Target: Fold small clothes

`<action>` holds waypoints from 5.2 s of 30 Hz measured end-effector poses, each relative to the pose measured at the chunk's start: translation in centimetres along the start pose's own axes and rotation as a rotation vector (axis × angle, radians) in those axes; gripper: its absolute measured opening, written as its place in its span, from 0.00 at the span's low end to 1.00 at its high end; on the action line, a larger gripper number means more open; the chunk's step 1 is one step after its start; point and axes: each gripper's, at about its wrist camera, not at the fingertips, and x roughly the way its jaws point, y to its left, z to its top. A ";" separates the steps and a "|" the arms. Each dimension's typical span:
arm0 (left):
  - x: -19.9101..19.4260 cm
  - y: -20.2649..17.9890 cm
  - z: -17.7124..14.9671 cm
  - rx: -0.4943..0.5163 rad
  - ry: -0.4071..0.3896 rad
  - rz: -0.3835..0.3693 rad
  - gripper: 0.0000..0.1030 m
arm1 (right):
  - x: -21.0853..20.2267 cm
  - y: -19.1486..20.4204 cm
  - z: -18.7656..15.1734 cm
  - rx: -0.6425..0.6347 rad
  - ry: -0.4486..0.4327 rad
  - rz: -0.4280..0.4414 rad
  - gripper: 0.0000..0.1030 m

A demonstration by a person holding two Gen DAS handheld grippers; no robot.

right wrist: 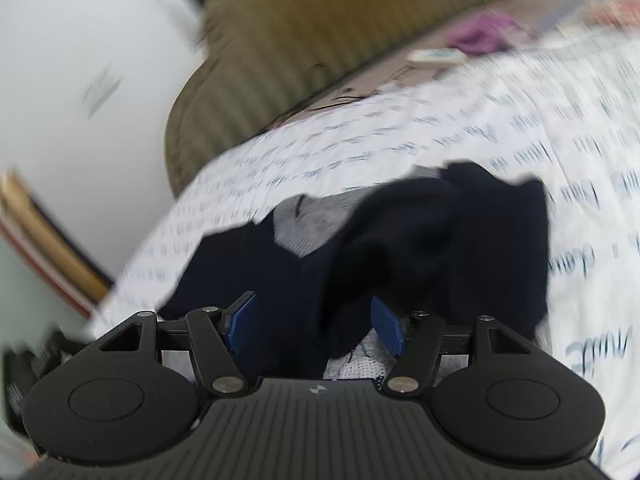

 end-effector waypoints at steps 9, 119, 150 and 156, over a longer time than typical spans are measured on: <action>4.2 -2.7 0.2 0.288 0.152 0.211 0.06 | -0.4 -3.0 -0.9 0.175 -0.056 0.045 0.67; 9.0 0.3 17.2 0.439 0.115 0.343 0.83 | -0.6 -10.4 2.9 0.032 0.037 -0.199 0.14; 6.4 -6.1 9.3 1.100 -0.086 0.402 0.61 | 2.9 -1.6 3.0 -0.403 -0.018 -0.271 0.51; 8.5 -2.6 7.1 1.101 0.006 0.500 0.66 | 6.0 -3.8 1.1 -0.373 0.071 -0.288 0.50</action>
